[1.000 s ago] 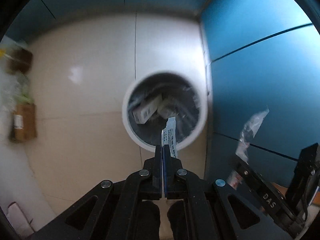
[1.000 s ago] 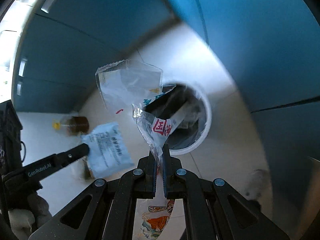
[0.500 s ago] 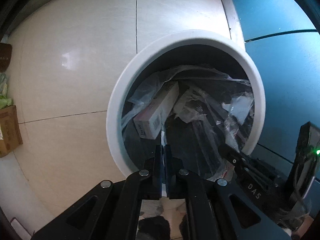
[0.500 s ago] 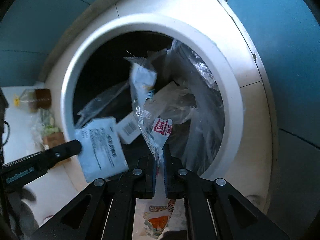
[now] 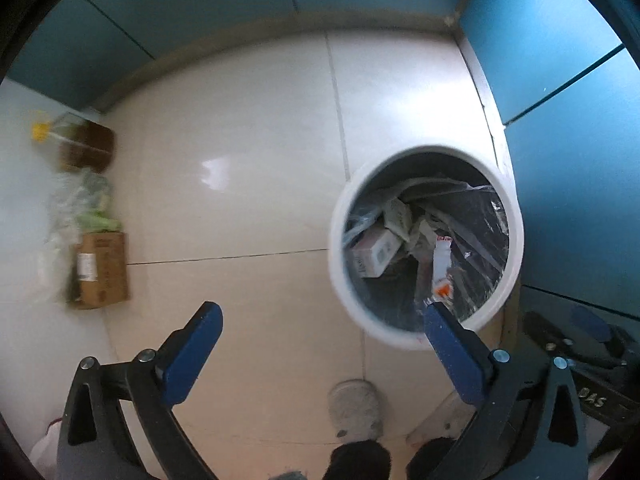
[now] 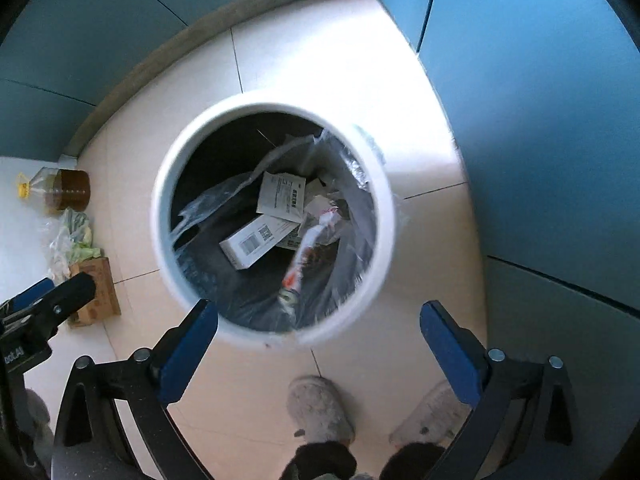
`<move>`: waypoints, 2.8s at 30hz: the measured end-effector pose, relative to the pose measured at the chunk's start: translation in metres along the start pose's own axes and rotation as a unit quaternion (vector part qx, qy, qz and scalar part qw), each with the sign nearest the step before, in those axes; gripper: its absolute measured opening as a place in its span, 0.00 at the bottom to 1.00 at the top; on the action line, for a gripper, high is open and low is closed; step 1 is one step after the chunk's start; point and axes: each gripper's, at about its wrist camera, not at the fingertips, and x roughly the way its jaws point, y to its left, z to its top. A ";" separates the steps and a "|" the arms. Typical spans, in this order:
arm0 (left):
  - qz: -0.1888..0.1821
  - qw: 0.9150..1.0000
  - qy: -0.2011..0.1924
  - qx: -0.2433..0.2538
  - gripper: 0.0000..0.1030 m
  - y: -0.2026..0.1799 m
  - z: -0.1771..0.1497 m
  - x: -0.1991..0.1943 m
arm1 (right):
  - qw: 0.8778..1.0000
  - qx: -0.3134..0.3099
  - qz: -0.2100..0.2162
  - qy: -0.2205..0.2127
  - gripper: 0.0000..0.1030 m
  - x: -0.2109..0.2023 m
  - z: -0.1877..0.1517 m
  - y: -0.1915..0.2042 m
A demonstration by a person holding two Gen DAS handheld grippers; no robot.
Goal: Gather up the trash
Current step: 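Lift both tools from the bin back toward the counter, then grasp the red wrapper with the left gripper while the right grasps the white-green packet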
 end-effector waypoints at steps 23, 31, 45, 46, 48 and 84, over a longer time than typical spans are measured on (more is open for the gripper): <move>0.021 0.992 -0.123 -0.008 1.00 0.012 -0.126 -0.370 | 0.990 -0.045 0.013 -0.130 0.99 -0.428 -0.139 0.043; 0.040 0.979 -0.196 0.046 1.00 -0.048 -0.144 -0.462 | 0.979 0.047 0.104 -0.170 0.99 -0.525 -0.183 -0.023; 0.023 0.915 -0.198 0.351 1.00 -0.391 -0.189 -0.472 | 0.846 0.497 -0.045 -0.188 1.00 -0.559 -0.398 -0.407; 0.028 0.907 -0.194 0.373 1.00 -0.418 -0.193 -0.466 | 0.833 0.522 -0.058 -0.175 1.00 -0.550 -0.415 -0.428; 0.029 0.900 -0.178 0.398 1.00 -0.456 -0.195 -0.458 | 0.818 0.552 -0.072 -0.146 1.00 -0.532 -0.435 -0.458; -0.094 0.909 -0.185 0.360 0.03 -0.476 -0.148 -0.514 | 0.861 0.438 -0.006 -0.256 0.00 -0.576 -0.348 -0.401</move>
